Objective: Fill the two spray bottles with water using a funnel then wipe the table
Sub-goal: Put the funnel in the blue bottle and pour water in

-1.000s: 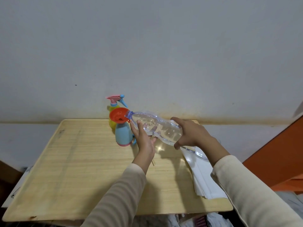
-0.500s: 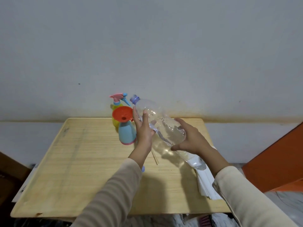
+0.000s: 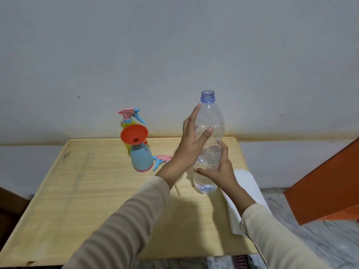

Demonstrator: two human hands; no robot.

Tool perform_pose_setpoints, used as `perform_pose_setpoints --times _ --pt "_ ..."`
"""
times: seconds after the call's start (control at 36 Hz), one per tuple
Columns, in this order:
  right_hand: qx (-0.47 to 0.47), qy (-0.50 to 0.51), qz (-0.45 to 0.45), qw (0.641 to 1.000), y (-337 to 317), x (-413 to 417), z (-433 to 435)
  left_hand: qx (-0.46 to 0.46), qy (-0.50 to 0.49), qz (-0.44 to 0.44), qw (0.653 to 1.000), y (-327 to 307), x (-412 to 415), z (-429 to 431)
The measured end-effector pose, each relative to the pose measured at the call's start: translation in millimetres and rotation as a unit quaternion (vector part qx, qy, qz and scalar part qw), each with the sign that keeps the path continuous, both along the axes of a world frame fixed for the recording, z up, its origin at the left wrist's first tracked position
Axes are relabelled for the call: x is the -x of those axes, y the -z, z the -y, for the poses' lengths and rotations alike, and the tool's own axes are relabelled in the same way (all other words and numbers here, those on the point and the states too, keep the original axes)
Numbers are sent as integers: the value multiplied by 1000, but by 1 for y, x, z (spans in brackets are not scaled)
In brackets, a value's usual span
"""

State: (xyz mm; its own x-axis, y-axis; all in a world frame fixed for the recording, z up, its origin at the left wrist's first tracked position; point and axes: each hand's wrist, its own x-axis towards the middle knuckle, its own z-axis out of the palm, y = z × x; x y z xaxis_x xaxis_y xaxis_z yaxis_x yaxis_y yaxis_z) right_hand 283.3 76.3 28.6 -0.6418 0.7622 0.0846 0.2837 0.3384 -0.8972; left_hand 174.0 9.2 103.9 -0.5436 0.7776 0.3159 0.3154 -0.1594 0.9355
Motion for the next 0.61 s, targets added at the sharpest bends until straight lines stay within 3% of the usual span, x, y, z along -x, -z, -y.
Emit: perform_pose_setpoints --times 0.22,0.61 --pt "25 -18 17 999 9 11 -16 27 1 -25 999 3 4 -6" --pt "-13 -58 24 998 17 2 -24 30 -10 -73 997 18 -10 8"
